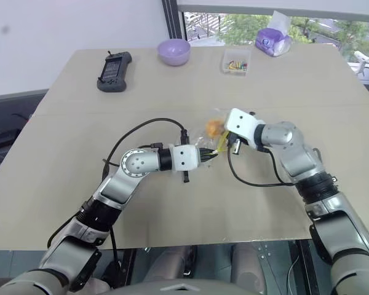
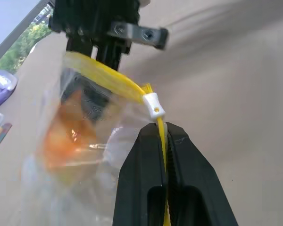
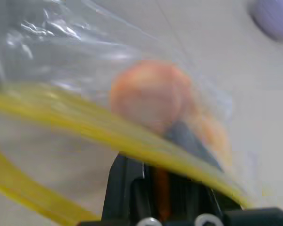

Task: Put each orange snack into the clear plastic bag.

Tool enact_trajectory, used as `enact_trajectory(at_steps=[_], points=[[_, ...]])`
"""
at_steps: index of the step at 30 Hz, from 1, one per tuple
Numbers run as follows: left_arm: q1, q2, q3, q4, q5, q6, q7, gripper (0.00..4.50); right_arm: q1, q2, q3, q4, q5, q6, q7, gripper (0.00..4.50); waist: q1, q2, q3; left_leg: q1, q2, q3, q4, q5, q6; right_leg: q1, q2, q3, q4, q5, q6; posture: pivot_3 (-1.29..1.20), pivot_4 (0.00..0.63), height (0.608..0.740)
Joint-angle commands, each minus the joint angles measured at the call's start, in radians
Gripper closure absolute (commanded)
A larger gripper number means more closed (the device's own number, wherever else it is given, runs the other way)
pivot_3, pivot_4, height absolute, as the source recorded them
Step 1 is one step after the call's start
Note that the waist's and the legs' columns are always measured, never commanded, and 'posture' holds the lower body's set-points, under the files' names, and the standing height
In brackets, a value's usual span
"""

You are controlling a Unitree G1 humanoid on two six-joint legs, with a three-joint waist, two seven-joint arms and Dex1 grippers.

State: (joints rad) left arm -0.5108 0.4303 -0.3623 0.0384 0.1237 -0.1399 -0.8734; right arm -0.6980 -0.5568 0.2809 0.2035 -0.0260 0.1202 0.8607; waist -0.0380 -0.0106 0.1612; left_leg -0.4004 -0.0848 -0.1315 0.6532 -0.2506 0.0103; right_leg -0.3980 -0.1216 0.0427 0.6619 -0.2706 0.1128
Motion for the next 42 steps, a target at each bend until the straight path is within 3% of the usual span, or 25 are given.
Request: enact_trajectory(at_steps=[1, 9, 23, 25, 26, 32, 42], points=[[-0.031, 0.000, 0.006, 0.004, -0.013, -0.042, -0.010, 4.50, 0.009, 0.038, -0.082, -0.088, 0.134, 0.079, 0.044, 4.50, -0.004, 0.000, 0.000, 0.000, 0.000, 0.000, 0.000, 0.000, 0.000, 0.000, 0.000, 0.000, 0.000, 0.000, 0.000, 0.00, 0.150, 0.740], [-0.037, -0.009, -0.005, 0.023, -0.020, -0.073, -0.029, 4.50, 0.026, 0.113, -0.104, -0.174, 0.245, 0.283, 0.040, 4.50, -0.003, 0.000, 0.000, 0.000, 0.000, 0.000, 0.000, 0.000, 0.000, 0.000, 0.000, 0.000, 0.000, 0.000, 0.000, 0.00, 0.150, 0.740], [-0.023, -0.023, -0.003, -0.003, -0.030, -0.057, -0.038, 4.50, -0.024, 0.173, -0.092, -0.035, 0.112, 0.335, -0.155, 4.50, -0.003, 0.000, 0.000, 0.000, 0.000, 0.000, 0.000, 0.000, 0.000, 0.000, 0.000, 0.000, 0.001, 0.000, 0.000, 0.00, 0.150, 0.740], [-0.025, -0.027, -0.001, 0.000, -0.029, -0.057, -0.037, 4.50, -0.024, 0.173, -0.090, -0.036, 0.113, 0.344, -0.149, 3.59, -0.004, 0.000, 0.000, 0.000, 0.000, 0.000, 0.000, 0.000, 0.000, 0.000, 0.000, 0.000, 0.001, 0.000, 0.000, 0.00, 0.150, 0.740], [-0.026, -0.028, 0.000, 0.002, -0.029, -0.057, -0.036, 4.50, -0.025, 0.173, -0.089, -0.037, 0.113, 0.347, -0.147, 3.34, -0.004, 0.000, 0.000, 0.000, 0.000, 0.000, 0.000, 0.000, 0.000, 0.000, 0.000, 0.000, 0.001, 0.000, 0.000, 0.00, 0.150, 0.740], [-0.026, -0.029, 0.006, 0.008, -0.026, -0.057, -0.030, 4.50, -0.003, 0.131, -0.079, -0.085, 0.120, 0.344, -0.087, 0.51, -0.003, 0.000, 0.000, 0.000, 0.000, 0.000, 0.000, 0.000, 0.000, 0.000, 0.000, 0.000, 0.001, 0.000, 0.000, 0.00, 0.150, 0.740], [-0.022, -0.015, 0.042, 0.021, -0.029, -0.029, 0.005, 4.50, 0.090, -0.030, -0.154, -0.251, 0.237, 0.356, 0.087, 0.51, -0.003, 0.000, 0.000, 0.000, 0.000, 0.000, 0.000, 0.000, 0.000, 0.000, 0.000, 0.000, 0.001, 0.000, 0.000, 0.00, 0.150, 0.740]])
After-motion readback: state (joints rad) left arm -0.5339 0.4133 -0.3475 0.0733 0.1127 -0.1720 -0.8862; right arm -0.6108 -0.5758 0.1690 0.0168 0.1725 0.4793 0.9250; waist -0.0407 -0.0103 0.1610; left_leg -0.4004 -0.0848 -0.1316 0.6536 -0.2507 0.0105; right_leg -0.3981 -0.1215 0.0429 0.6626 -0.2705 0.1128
